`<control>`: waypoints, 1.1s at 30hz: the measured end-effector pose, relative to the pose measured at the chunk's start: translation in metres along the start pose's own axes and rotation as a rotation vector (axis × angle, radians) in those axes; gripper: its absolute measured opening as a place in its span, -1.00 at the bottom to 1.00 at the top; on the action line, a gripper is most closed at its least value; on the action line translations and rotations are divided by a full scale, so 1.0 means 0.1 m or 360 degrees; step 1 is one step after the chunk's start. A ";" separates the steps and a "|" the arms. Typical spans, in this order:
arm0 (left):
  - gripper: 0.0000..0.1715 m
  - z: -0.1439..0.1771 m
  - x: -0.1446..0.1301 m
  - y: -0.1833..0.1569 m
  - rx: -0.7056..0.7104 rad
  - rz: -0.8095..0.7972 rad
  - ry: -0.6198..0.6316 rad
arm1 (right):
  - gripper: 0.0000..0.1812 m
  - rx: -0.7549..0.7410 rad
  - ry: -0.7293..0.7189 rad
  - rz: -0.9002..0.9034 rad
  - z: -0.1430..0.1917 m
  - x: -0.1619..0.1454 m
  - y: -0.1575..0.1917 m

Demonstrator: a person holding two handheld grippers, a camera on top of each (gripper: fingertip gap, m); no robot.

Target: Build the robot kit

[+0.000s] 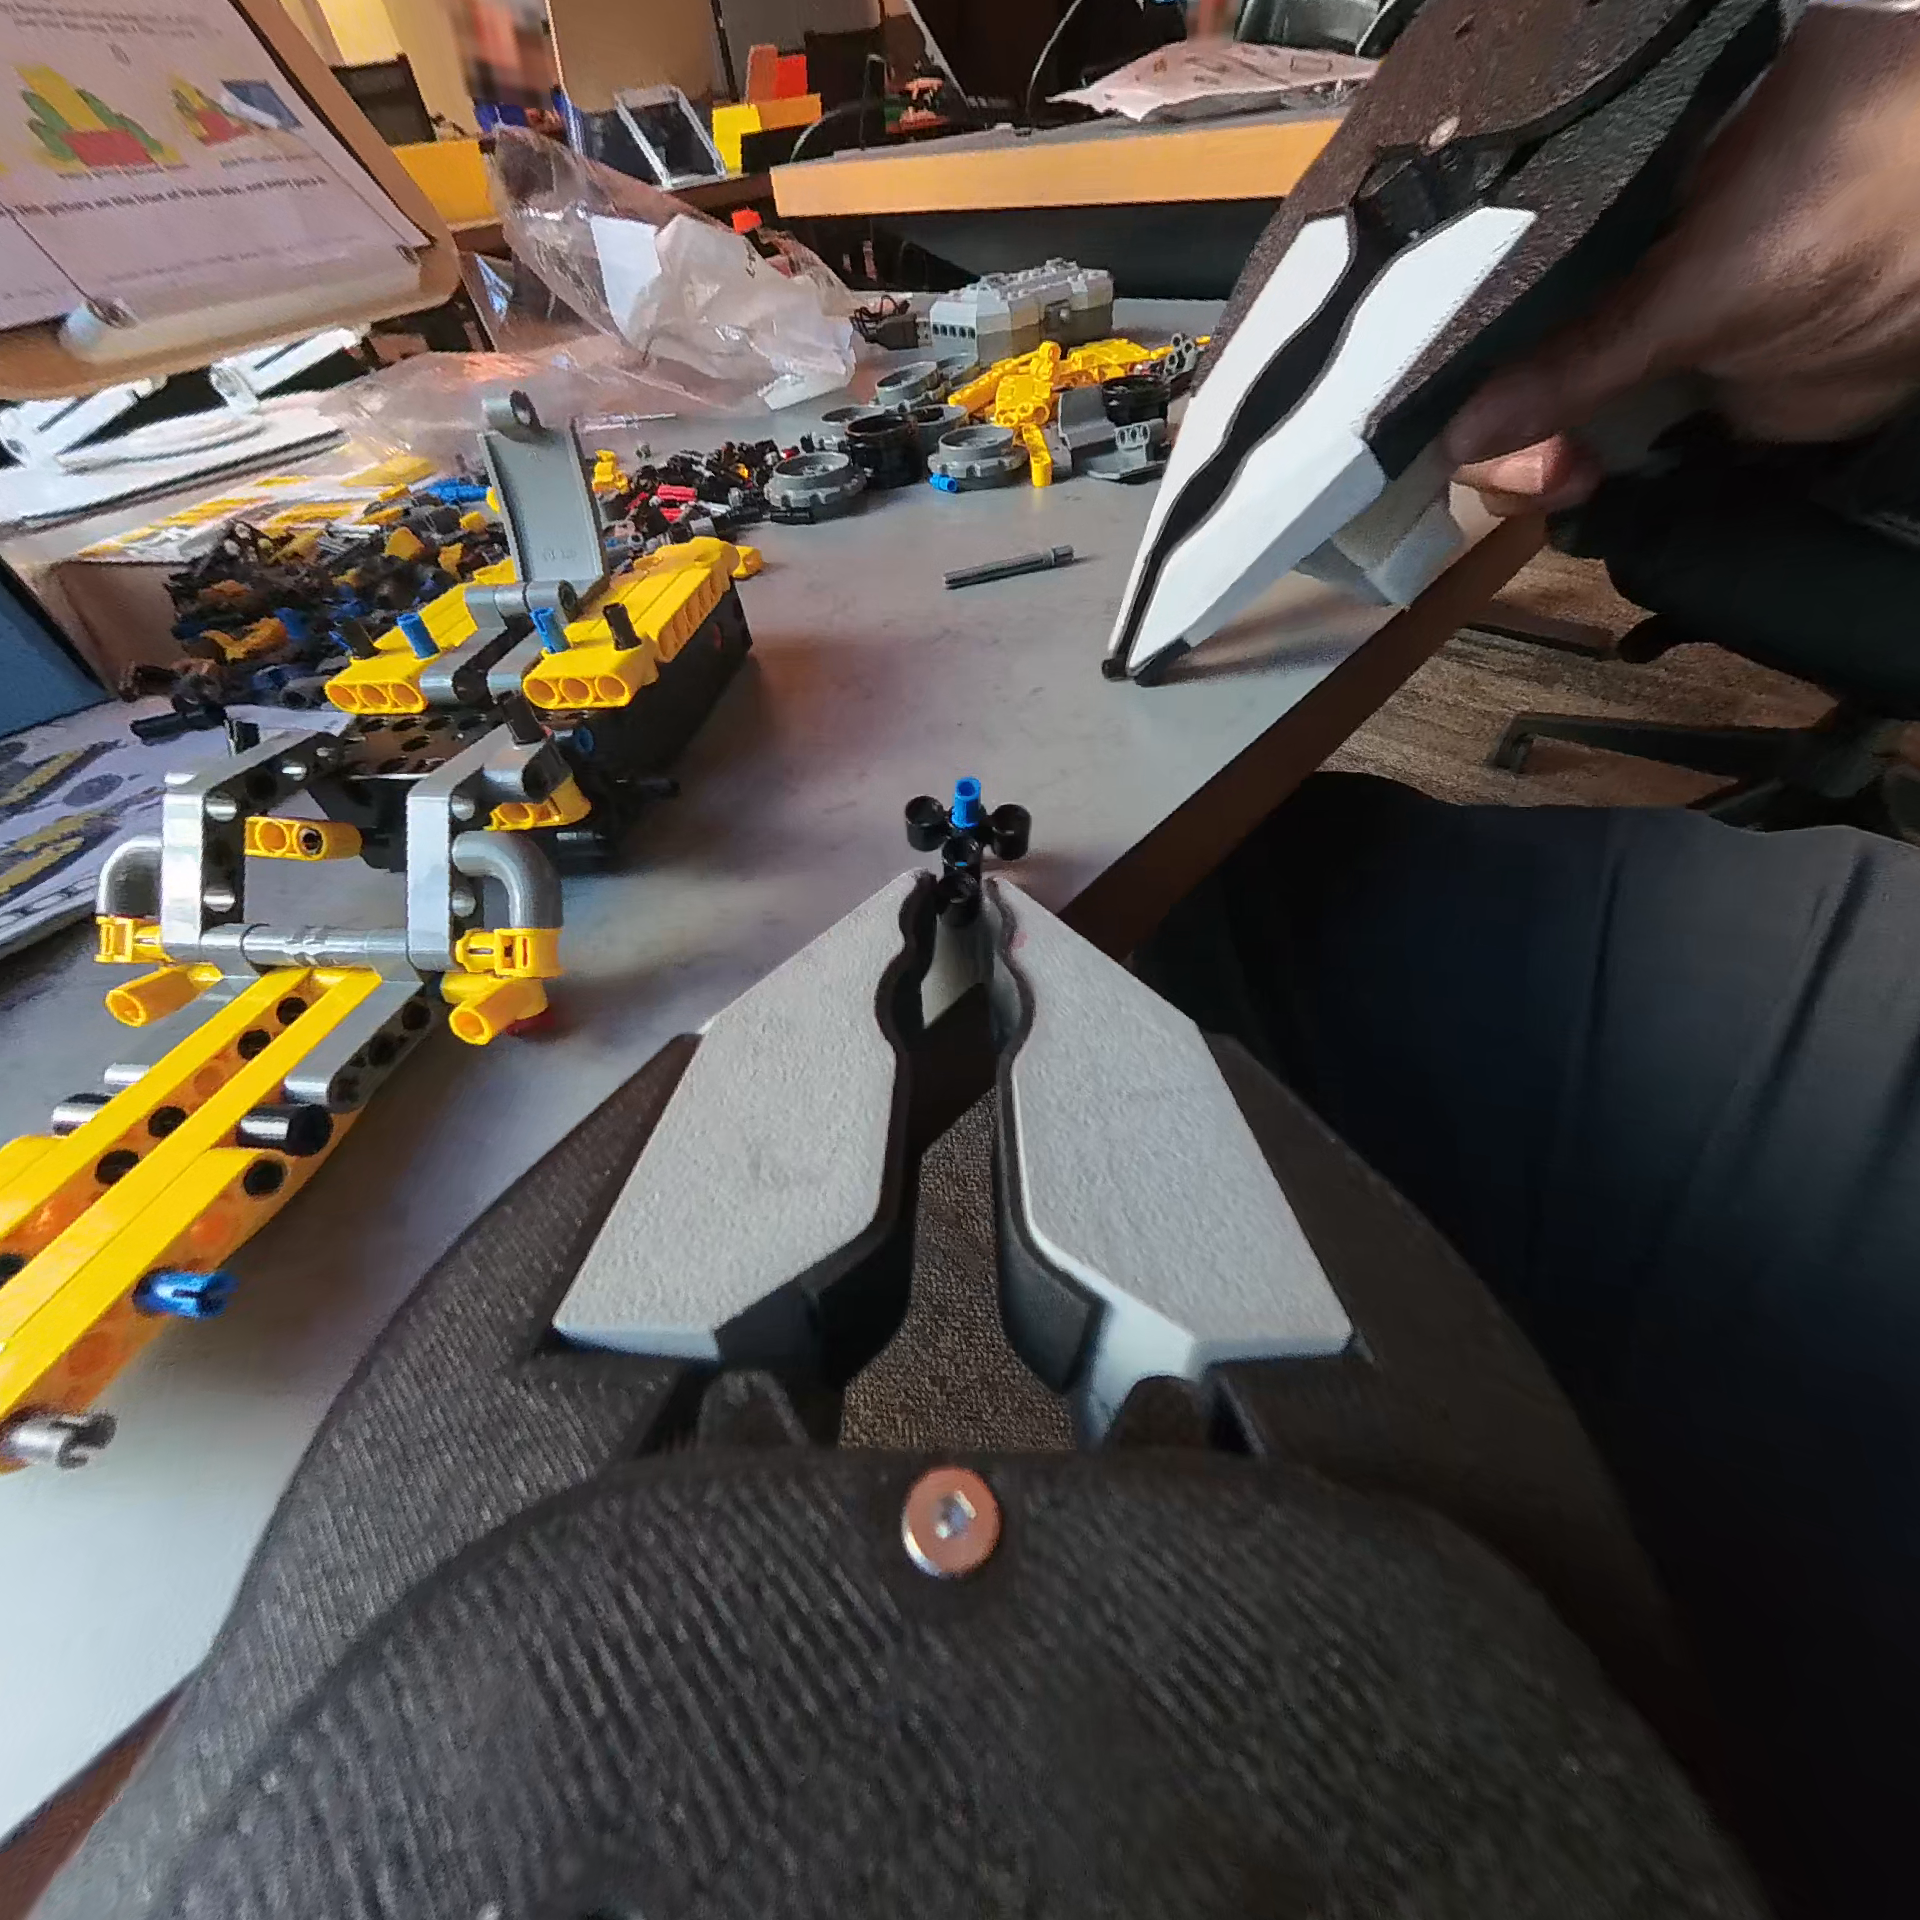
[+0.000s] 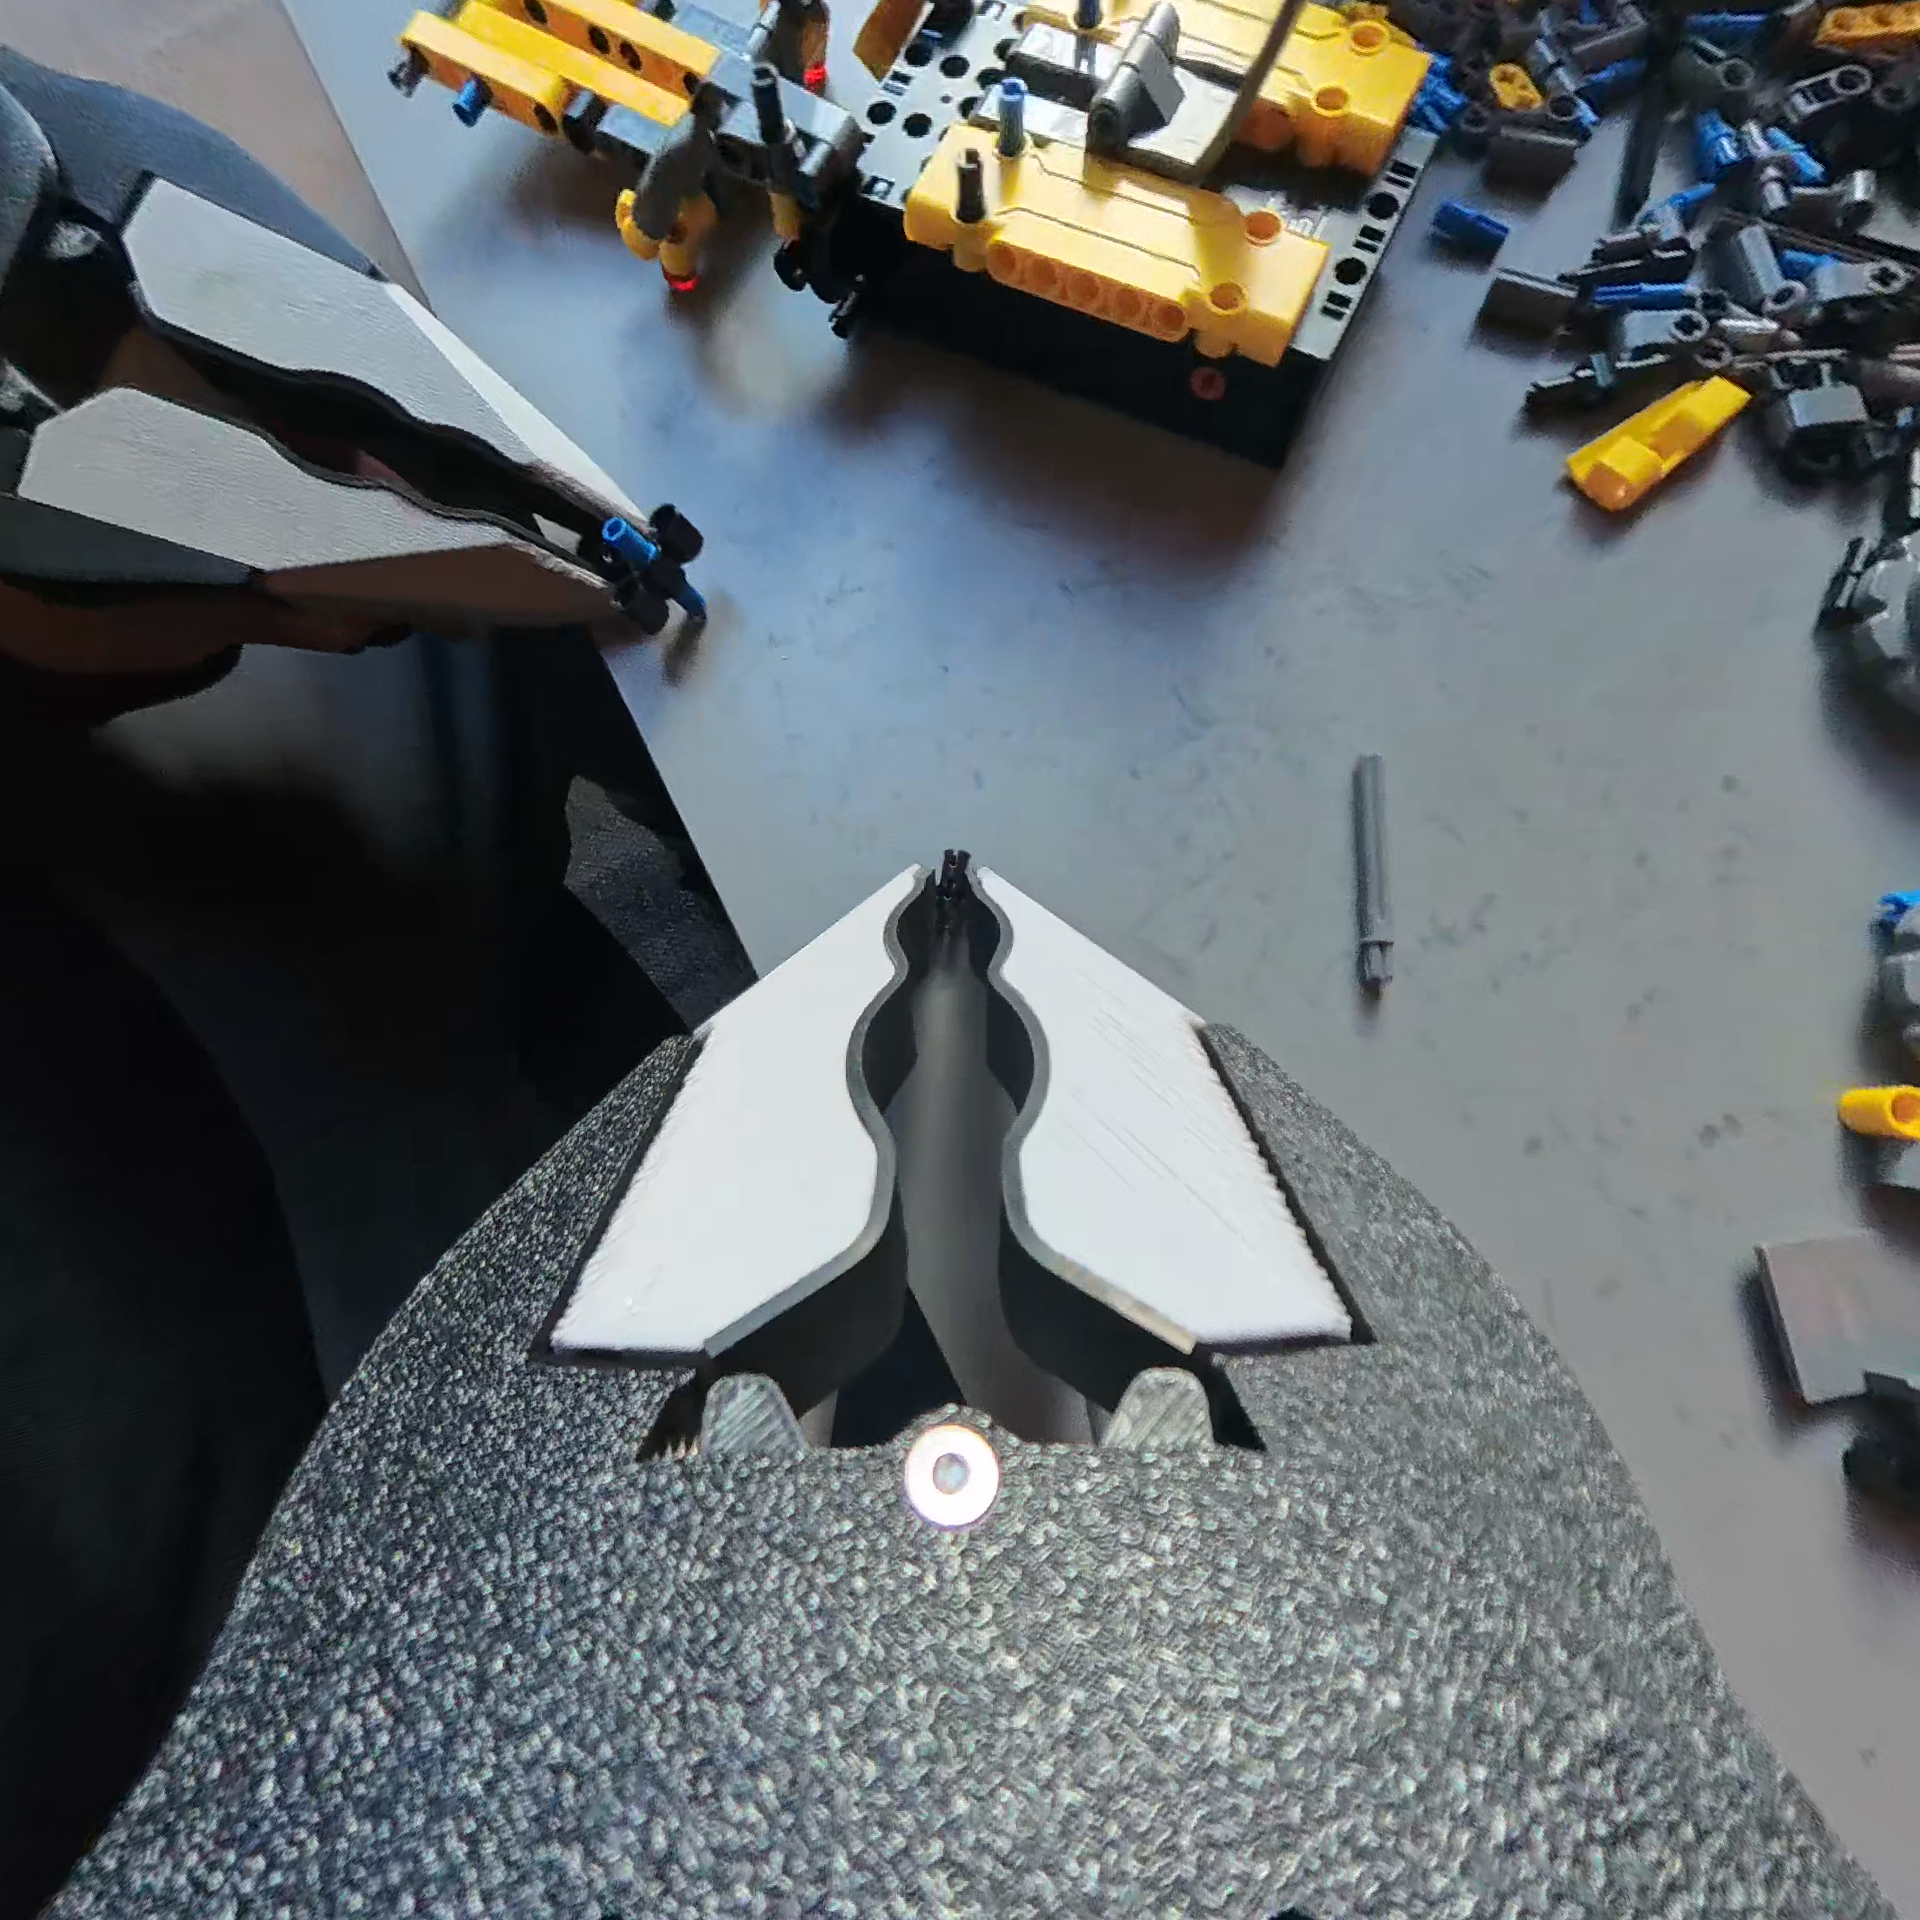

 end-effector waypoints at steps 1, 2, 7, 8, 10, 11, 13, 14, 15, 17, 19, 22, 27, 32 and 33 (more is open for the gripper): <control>-0.95 -0.01 0.01 0.00 0.0001 0.0022 0.0014 | -0.94 0.0019 0.0004 0.0014 -0.01 0.02 0.01; -0.95 -0.02 0.02 -0.01 -0.0004 0.0038 0.0025 | -0.94 0.0038 0.0007 0.0025 -0.03 0.02 0.03; -0.95 -0.01 0.08 0.00 -0.0006 0.0094 0.0050 | -0.82 0.0026 -0.0085 0.0043 0.01 0.08 0.05; -0.95 -0.01 0.08 0.01 -0.0010 0.0107 0.0062 | -0.82 0.0044 -0.0121 0.0074 0.02 0.11 0.08; -0.95 -0.02 0.09 0.02 -0.0036 0.0159 0.0093 | -0.73 0.0061 -0.0188 0.0182 0.05 0.17 0.17; -0.95 -0.02 0.10 0.02 -0.0062 0.0192 0.0104 | -0.71 0.0065 -0.0223 0.0262 0.05 0.21 0.24; -0.95 -0.03 0.11 0.02 -0.0099 0.0248 0.0119 | -0.71 0.0052 -0.0241 0.0424 0.02 0.26 0.37; -0.95 -0.03 0.11 0.02 -0.0118 0.0278 0.0133 | -0.71 0.0020 -0.0237 0.0487 -0.02 0.27 0.41; -0.95 -0.04 0.10 0.03 -0.0150 0.0323 0.0145 | -0.73 -0.0033 -0.0233 0.0525 -0.06 0.29 0.44; -0.95 -0.04 0.11 0.04 -0.0231 0.0473 0.0153 | -0.74 -0.0124 -0.0245 0.0573 -0.14 0.33 0.48; -0.95 -0.04 0.12 0.07 -0.0338 0.0676 0.0156 | -0.73 -0.0178 -0.0283 0.0663 -0.16 0.37 0.55; -0.95 -0.01 0.15 0.12 -0.0603 0.1128 0.0106 | -0.75 -0.0301 -0.0315 0.0805 -0.17 0.41 0.62; -0.95 0.07 0.18 0.24 -0.0998 0.1845 -0.0137 | -0.81 -0.0336 -0.0436 0.0780 -0.13 0.50 0.65; -0.95 0.08 0.17 0.23 -0.1048 0.1978 -0.0171 | -0.81 -0.0235 -0.0526 0.0610 -0.10 0.58 0.61; -0.95 0.08 0.17 0.23 -0.1069 0.2019 -0.0182 | -0.82 -0.0216 -0.0531 0.0599 -0.10 0.58 0.61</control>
Point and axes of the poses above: each gripper's, where its closed fingertips meet, z back along the fingers, x out of its top, y = z × x across the jaws, the point moved 7 cm from there along z, back along the fingers, and after that the axes turned 8 degrees about y, right-handed, at the moved point
